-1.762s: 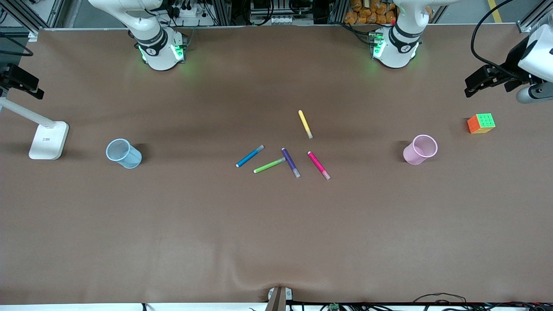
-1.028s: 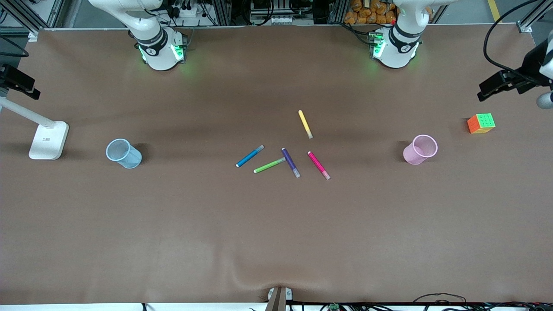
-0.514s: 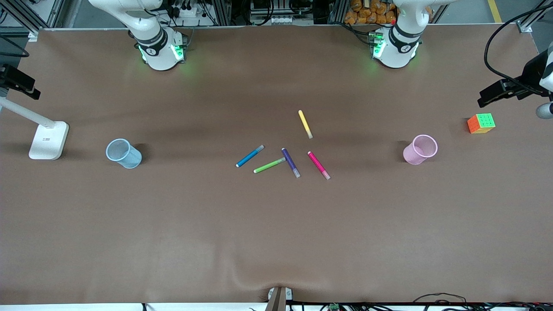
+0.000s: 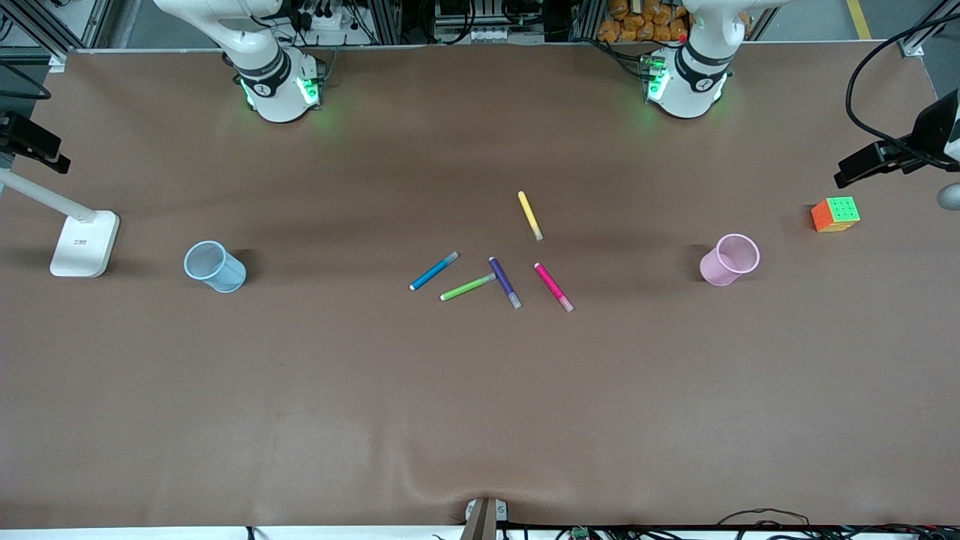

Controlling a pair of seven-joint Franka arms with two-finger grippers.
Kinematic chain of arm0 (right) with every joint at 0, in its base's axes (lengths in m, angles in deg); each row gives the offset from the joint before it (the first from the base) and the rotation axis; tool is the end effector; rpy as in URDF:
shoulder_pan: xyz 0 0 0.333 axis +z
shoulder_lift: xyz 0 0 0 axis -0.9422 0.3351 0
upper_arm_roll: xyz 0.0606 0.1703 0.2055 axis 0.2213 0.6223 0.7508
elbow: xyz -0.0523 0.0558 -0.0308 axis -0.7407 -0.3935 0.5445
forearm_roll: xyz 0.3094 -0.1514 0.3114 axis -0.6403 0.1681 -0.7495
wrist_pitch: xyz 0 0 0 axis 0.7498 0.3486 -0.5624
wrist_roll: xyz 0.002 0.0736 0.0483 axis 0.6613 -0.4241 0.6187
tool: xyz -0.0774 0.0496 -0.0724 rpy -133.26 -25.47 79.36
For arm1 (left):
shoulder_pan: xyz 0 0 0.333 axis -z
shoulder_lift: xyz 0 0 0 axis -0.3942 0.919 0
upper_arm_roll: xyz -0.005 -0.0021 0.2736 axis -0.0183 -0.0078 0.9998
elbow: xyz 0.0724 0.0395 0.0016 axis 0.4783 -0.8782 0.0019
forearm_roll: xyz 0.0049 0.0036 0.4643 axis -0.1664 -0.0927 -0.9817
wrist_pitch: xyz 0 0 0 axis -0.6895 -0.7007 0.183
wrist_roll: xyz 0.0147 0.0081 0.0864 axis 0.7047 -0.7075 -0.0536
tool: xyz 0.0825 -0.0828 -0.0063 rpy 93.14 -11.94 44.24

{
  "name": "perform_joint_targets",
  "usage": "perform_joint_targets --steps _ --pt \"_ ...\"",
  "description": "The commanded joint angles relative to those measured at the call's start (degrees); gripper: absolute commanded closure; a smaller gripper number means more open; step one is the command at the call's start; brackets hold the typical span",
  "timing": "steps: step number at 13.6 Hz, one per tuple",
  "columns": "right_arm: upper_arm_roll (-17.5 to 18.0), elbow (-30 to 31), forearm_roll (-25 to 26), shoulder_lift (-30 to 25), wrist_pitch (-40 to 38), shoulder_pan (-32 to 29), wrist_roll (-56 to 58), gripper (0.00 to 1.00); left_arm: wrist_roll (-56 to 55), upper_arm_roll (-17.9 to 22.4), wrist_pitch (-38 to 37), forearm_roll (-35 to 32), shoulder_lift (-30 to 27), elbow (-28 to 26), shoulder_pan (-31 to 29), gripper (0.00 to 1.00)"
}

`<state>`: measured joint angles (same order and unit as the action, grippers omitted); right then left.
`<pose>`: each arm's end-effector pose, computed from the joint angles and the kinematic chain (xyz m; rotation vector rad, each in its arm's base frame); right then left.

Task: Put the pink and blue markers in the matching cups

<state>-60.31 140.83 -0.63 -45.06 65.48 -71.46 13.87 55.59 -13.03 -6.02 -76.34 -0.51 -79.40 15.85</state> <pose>0.5907 -0.0666 0.6216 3.1100 -0.0896 -0.0559 0.6069 0.0024 0.5670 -3.0558 -0.3146 0.1497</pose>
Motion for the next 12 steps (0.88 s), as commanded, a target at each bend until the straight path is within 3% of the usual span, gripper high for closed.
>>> perform_joint_targets --steps 1,6,12 --pt "0.38 -0.94 -0.96 0.64 -0.40 -0.98 0.30 0.00 0.47 -0.59 1.59 0.06 -0.02 -1.64 -0.10 0.00" --pt "0.38 -0.94 -0.96 0.56 -0.41 -0.71 0.04 0.00 -0.41 -0.94 6.41 0.41 0.50 -6.12 0.08 0.00" --pt "0.38 -0.86 -0.96 0.65 -0.49 -0.98 0.13 0.00 -0.58 -1.81 7.30 0.94 3.66 -6.22 0.52 0.00"
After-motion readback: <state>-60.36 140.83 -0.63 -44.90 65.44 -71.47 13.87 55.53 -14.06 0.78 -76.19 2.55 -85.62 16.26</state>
